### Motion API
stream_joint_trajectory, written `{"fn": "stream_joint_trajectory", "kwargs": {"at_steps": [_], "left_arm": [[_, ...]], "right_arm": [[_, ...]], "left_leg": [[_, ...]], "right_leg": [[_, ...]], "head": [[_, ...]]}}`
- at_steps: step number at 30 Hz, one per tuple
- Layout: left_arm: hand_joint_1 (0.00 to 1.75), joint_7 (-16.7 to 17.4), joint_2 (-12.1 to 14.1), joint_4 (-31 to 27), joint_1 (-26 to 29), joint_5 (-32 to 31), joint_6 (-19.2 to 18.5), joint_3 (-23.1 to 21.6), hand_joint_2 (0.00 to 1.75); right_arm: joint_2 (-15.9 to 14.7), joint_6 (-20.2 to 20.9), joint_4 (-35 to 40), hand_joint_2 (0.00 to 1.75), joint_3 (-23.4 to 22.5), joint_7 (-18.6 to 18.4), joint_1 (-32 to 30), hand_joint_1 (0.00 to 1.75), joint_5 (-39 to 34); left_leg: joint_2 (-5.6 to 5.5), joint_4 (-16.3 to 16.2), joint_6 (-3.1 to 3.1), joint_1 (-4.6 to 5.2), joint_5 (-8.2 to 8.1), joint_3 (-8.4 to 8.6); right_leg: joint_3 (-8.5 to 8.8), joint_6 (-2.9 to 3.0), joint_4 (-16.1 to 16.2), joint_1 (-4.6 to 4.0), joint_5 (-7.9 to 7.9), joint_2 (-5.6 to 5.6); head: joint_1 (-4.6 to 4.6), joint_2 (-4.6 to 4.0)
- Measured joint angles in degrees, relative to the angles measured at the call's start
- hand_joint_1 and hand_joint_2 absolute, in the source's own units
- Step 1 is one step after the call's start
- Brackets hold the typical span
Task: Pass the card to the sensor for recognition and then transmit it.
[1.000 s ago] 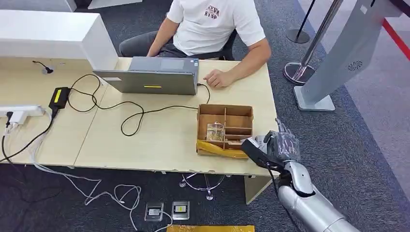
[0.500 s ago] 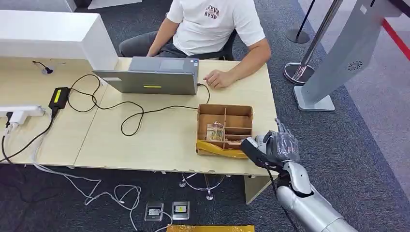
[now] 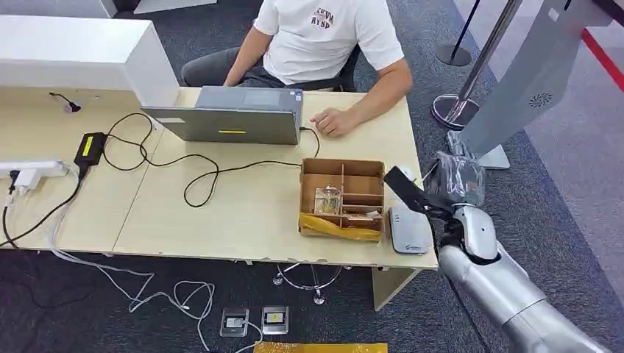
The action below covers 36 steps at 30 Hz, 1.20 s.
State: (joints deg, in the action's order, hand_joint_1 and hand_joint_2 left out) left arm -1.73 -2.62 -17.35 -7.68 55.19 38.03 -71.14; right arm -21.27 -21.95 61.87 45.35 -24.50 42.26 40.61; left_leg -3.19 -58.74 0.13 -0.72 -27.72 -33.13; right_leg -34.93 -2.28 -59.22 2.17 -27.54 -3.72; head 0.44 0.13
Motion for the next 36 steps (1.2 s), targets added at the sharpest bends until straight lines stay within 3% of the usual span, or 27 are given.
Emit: {"fn": "stream_joint_trajectory", "kwargs": {"at_steps": [6,13,21,26,36], "left_arm": [[0.00,-0.02,-0.02,0.13,-0.02,-0.77,-0.13,-0.64,1.75],[0.00,0.02,0.07,0.28,-0.38,-3.08,-0.79,-2.45,1.75],[0.00,0.09,0.09,0.31,-0.62,-3.83,-0.79,-3.54,1.75],[0.00,0.83,0.22,0.31,-0.89,-5.58,-0.81,-4.42,1.75],[0.00,2.45,0.24,0.31,-1.26,-6.43,-1.46,-5.64,1.75]], "right_arm": [[-1.40,1.80,3.87,1.75,-0.90,-1.88,4.32,1.75,2.58],[-1.99,8.20,5.38,1.75,-0.55,-3.13,10.28,1.75,4.26],[-1.73,10.01,5.25,1.75,0.61,-3.00,13.23,1.75,2.91],[0.00,11.43,1.55,1.75,2.05,-2.08,16.62,1.75,0.33],[5.07,10.25,-10.24,1.75,4.24,-0.40,20.88,1.75,-3.69]], "left_leg": [[0.00,0.00,0.00,0.00,0.00,-0.01],[-0.02,0.00,0.00,0.00,0.00,-0.02],[-0.04,0.00,0.01,-0.01,0.01,-0.06],[-0.07,0.00,0.02,-0.01,0.01,-0.07],[-0.15,0.00,0.02,-0.02,0.03,-0.09]], "right_leg": [[-0.01,0.00,0.00,0.00,0.00,0.00],[0.01,0.00,0.00,0.00,0.00,0.02],[0.00,0.00,-0.01,0.00,0.00,0.03],[0.00,0.00,-0.01,-0.01,0.00,0.05],[0.01,0.00,-0.02,-0.01,0.00,0.11]], "head": [[0.00,0.00],[0.04,0.00],[0.02,0.00],[0.02,0.00],[0.02,0.00]]}}
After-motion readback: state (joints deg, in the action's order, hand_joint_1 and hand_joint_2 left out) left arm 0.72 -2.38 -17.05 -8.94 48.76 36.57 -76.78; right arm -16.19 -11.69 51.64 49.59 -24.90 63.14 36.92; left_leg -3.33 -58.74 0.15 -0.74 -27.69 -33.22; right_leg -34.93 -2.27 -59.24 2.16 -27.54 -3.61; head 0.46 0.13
